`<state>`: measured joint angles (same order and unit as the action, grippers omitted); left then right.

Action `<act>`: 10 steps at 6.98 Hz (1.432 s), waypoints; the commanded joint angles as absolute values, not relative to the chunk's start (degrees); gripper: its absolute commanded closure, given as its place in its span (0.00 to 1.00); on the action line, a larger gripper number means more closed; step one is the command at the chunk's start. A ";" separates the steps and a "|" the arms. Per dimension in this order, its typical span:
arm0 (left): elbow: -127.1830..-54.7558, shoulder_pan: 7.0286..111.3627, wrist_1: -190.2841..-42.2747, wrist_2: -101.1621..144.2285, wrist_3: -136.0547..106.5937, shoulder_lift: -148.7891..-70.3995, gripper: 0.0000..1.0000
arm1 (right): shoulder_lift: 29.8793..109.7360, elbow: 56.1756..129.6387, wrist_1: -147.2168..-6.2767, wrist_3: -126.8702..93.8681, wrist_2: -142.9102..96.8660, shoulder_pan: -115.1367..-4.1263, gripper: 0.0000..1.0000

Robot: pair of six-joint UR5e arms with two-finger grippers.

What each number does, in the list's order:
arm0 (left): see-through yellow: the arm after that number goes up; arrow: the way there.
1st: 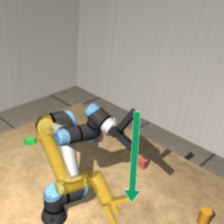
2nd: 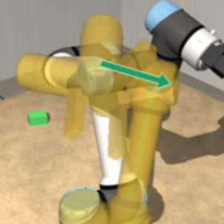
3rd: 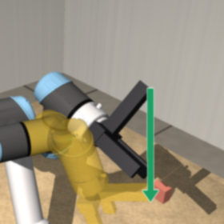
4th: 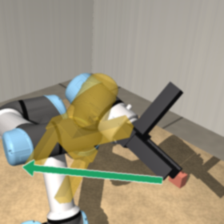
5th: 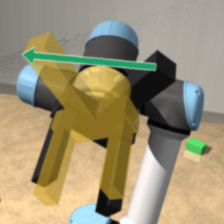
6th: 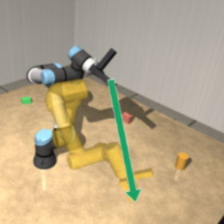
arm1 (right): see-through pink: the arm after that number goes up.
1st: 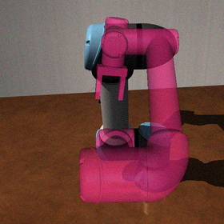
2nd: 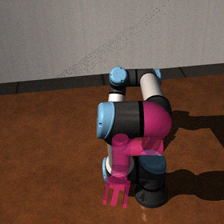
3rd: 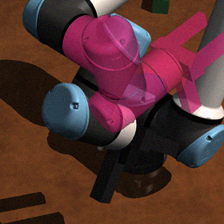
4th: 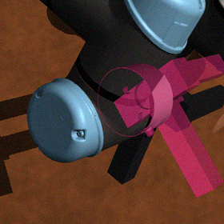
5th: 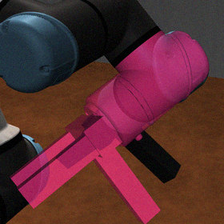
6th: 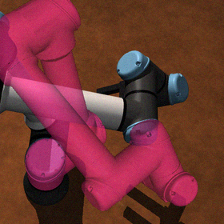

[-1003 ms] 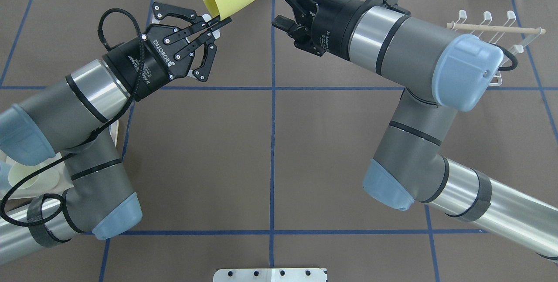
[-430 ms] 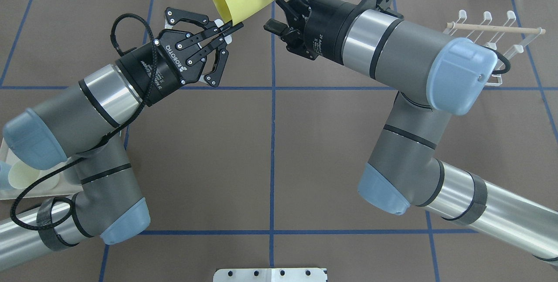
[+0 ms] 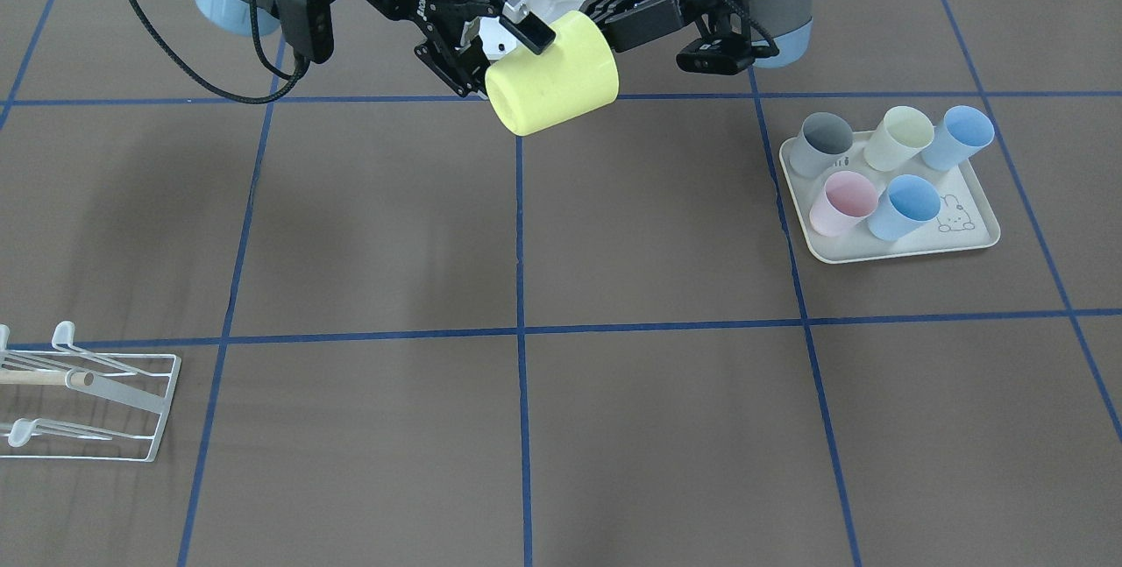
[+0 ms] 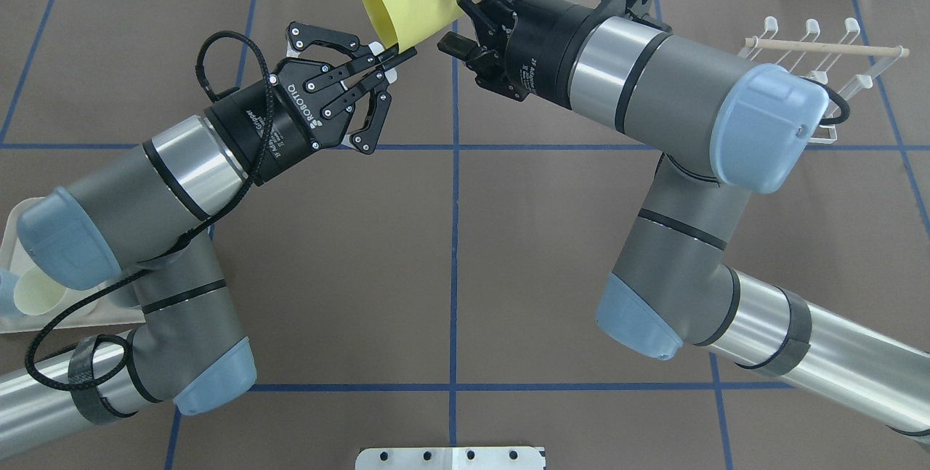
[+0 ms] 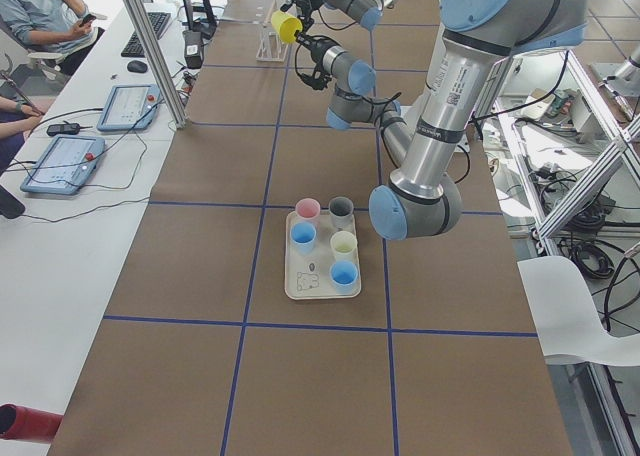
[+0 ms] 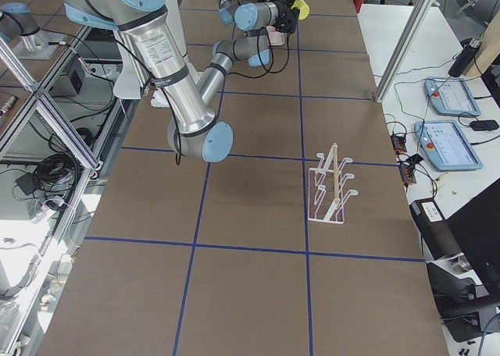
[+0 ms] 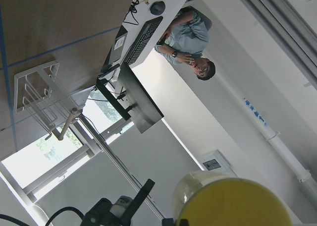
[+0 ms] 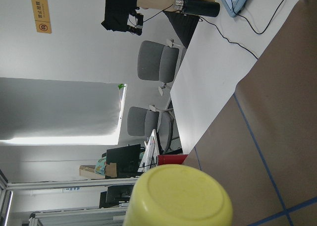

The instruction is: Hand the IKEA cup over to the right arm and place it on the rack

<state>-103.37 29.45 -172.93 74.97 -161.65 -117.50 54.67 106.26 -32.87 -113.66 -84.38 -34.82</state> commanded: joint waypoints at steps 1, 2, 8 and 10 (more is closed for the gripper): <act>-103.45 29.01 -172.88 74.97 -161.54 -117.60 1.00 | 54.67 106.17 -32.96 -113.73 -83.77 -34.89 0.00; -103.45 29.00 -172.88 74.97 -161.63 -118.21 1.00 | 54.67 106.17 -32.96 -113.73 -83.67 -34.89 0.00; -103.36 28.30 -172.79 74.97 -161.54 -118.74 1.00 | 54.93 106.08 -32.87 -117.07 -83.67 -34.98 1.00; -103.88 28.30 -172.71 74.88 -161.19 -118.65 0.00 | 54.84 106.00 -32.96 -117.07 -83.58 -34.98 1.00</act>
<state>-103.58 28.30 -172.73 74.90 -161.45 -118.73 54.84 106.03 -32.94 -116.93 -83.60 -34.97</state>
